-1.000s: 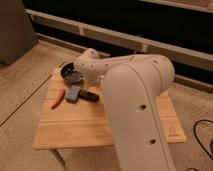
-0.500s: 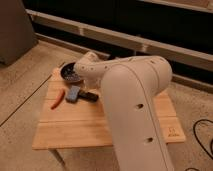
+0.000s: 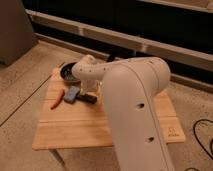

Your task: Push the eraser across the table

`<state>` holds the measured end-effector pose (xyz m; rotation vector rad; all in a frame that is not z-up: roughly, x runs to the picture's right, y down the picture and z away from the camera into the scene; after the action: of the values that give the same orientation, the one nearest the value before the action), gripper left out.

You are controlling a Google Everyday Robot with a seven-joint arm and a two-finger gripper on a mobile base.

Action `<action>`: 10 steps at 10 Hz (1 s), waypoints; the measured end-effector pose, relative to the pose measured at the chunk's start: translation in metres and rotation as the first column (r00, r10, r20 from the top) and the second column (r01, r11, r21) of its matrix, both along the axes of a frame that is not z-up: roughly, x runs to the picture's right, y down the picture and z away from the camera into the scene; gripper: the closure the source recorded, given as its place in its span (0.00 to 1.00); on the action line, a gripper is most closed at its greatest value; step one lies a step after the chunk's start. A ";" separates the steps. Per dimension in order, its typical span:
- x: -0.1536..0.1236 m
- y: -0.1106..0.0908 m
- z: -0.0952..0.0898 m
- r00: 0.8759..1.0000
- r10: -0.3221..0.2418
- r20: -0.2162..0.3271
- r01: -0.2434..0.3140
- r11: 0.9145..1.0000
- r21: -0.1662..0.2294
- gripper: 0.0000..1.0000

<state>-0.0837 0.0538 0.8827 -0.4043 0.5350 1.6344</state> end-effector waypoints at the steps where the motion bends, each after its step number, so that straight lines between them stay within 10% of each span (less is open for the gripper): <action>1: -0.004 0.006 -0.005 1.000 0.006 0.009 -0.006 1.000 -0.004 0.35; 10: -0.043 0.024 -0.039 0.995 -0.043 0.093 0.042 0.999 0.015 0.35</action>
<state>-0.1264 0.0775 0.8440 -0.4545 0.4595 1.5689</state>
